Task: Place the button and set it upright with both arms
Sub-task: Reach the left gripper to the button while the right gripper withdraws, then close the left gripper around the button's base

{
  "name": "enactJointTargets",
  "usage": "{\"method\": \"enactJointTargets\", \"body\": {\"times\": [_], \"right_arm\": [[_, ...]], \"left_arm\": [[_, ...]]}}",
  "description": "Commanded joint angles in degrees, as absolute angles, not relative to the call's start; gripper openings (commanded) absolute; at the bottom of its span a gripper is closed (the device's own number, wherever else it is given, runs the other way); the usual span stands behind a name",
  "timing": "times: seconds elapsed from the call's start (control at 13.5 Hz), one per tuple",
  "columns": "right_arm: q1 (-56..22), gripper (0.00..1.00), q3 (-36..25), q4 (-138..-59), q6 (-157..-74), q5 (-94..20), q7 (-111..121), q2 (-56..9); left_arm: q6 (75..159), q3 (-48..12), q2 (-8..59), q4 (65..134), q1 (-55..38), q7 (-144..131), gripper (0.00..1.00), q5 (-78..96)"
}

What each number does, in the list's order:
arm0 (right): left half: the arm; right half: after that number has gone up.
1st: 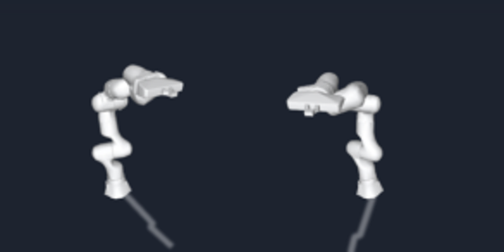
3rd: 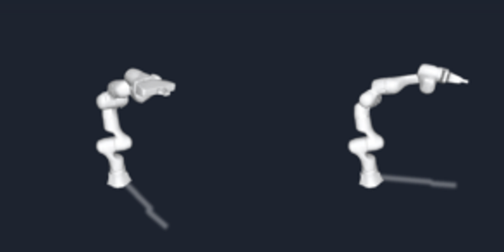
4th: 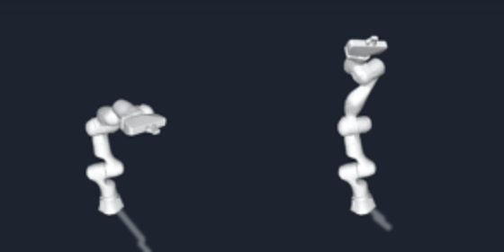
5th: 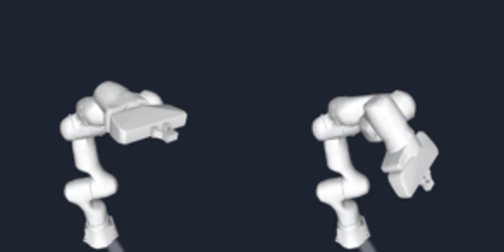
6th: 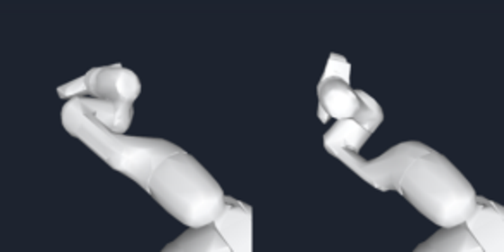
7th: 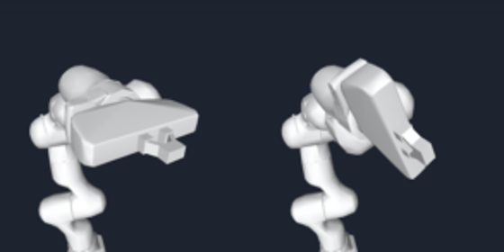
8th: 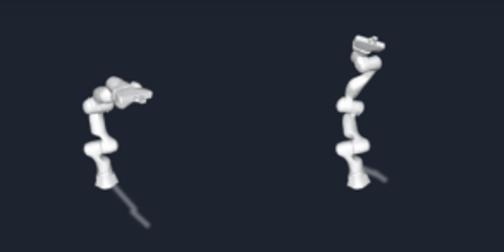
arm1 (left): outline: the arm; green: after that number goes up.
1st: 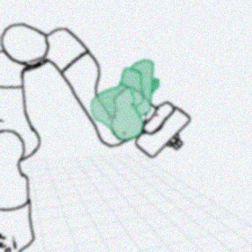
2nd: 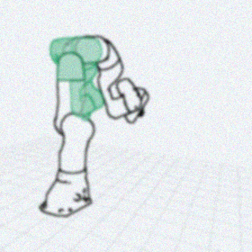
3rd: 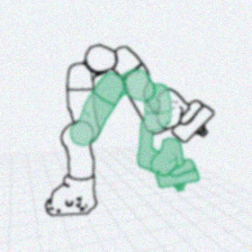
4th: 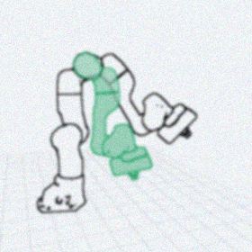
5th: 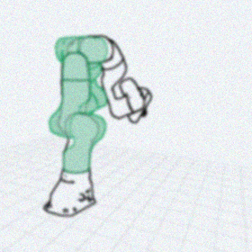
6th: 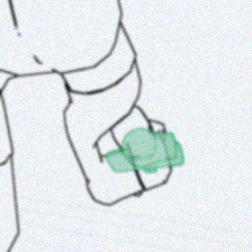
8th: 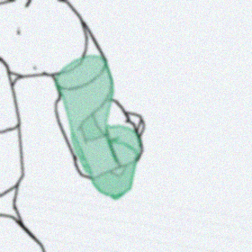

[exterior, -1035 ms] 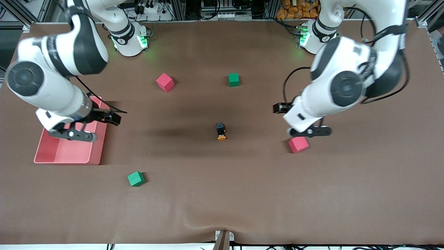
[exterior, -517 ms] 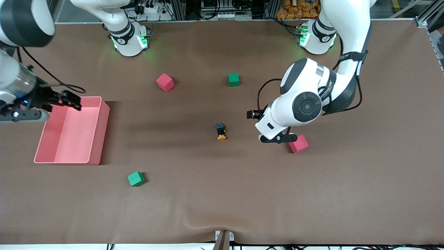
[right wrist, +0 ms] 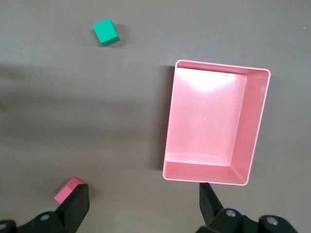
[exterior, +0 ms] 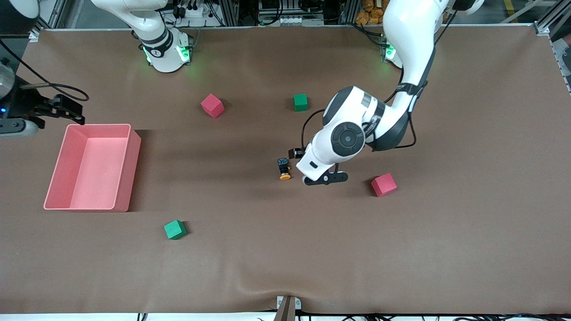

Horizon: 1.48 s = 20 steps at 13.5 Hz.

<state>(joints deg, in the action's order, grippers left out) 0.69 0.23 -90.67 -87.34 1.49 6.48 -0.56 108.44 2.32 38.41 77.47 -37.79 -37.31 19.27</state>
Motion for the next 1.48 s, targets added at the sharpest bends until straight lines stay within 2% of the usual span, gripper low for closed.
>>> {"method": "enactJointTargets", "body": {"times": [0.0,0.22,0.44,0.74,1.18,1.26,1.33,1.4], "right_arm": [[2.11,1.00,1.58,-89.39,-85.96,1.76,7.21,-0.44],[2.72,1.00,0.97,-88.68,-85.16,1.67,7.73,-0.44],[7.54,1.00,0.88,-86.76,-85.00,-6.73,7.29,-0.79],[6.94,1.00,1.32,-86.57,-84.38,-4.48,2.75,-0.53],[5.71,1.00,2.46,-86.40,-81.64,-3.34,0.80,-0.44],[5.63,1.00,2.55,-86.31,-82.35,-3.43,0.27,-0.44],[5.63,1.00,2.55,-86.31,-82.18,-3.51,0.26,-0.44],[5.63,1.00,2.37,-86.31,-81.83,-3.52,0.26,-0.09]], "left_arm": [[111.25,2.99,43.41,73.21,-39.98,-42.52,1.00,19.78],[116.35,2.29,45.61,73.21,-40.69,-43.24,1.00,19.95],[121.88,2.81,48.50,73.21,-45.07,-49.97,1.00,19.78],[124.01,2.90,49.92,73.47,-45.62,-49.84,1.00,18.90],[124.54,2.81,51.59,73.39,-45.70,-49.75,0.89,17.75],[125.24,2.73,52.11,73.39,-46.23,-50.09,0.78,17.75],[125.24,2.81,52.12,73.48,-46.49,-50.18,0.74,17.75],[125.24,2.81,52.12,73.48,-46.41,-50.27,0.76,17.75]]}}
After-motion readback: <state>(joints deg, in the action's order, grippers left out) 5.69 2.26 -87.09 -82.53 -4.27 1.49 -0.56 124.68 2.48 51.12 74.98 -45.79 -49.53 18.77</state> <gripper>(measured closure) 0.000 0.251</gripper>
